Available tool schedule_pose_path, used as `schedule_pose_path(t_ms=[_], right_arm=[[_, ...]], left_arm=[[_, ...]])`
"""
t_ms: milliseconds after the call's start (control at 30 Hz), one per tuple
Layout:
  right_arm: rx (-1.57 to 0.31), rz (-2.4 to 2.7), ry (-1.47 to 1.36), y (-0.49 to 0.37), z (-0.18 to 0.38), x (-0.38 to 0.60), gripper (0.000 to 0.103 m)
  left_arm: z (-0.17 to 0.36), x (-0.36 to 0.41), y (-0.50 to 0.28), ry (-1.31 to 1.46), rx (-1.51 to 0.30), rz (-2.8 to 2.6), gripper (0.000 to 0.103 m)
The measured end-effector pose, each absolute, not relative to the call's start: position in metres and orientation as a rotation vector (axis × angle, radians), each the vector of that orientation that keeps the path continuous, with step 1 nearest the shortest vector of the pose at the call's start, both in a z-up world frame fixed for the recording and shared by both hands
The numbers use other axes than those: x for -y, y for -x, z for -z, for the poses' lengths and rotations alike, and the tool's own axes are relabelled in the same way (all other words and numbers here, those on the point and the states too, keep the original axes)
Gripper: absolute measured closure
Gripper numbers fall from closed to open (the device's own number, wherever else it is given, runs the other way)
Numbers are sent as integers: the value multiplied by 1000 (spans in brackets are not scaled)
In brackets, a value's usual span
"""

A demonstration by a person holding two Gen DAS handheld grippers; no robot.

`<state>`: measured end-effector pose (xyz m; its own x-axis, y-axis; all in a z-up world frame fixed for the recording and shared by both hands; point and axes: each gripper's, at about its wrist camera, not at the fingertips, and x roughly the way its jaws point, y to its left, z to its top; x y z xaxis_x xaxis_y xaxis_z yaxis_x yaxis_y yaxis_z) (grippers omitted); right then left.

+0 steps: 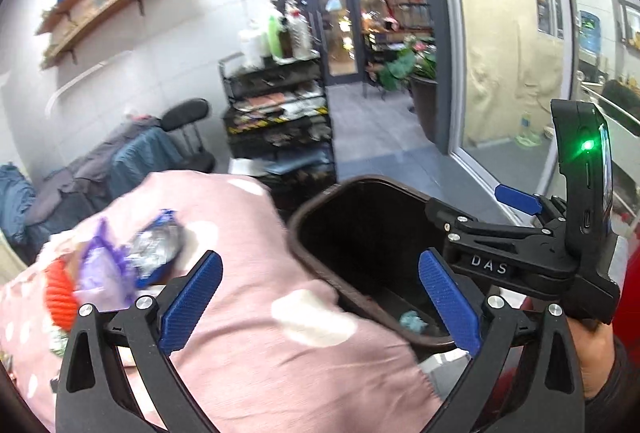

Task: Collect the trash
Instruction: 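Lower the pink snack bag into the bin and open the left tool, then grasp the orange mesh net with the left tool while the right tool grasps the purple bag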

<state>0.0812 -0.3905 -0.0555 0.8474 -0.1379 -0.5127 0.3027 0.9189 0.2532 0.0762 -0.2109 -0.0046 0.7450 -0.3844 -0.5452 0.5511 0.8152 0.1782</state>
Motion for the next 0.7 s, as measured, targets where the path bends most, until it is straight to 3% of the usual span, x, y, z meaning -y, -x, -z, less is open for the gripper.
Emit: schedule_pose_path(t_ms=[333, 700], right_arm=[[-496, 63, -229, -96, 37, 320, 5], [-529, -131, -178, -120, 24, 249, 5]], left_arm=[[4, 145, -68, -300, -471, 353, 5], [26, 50, -85, -165, -632, 198, 5]])
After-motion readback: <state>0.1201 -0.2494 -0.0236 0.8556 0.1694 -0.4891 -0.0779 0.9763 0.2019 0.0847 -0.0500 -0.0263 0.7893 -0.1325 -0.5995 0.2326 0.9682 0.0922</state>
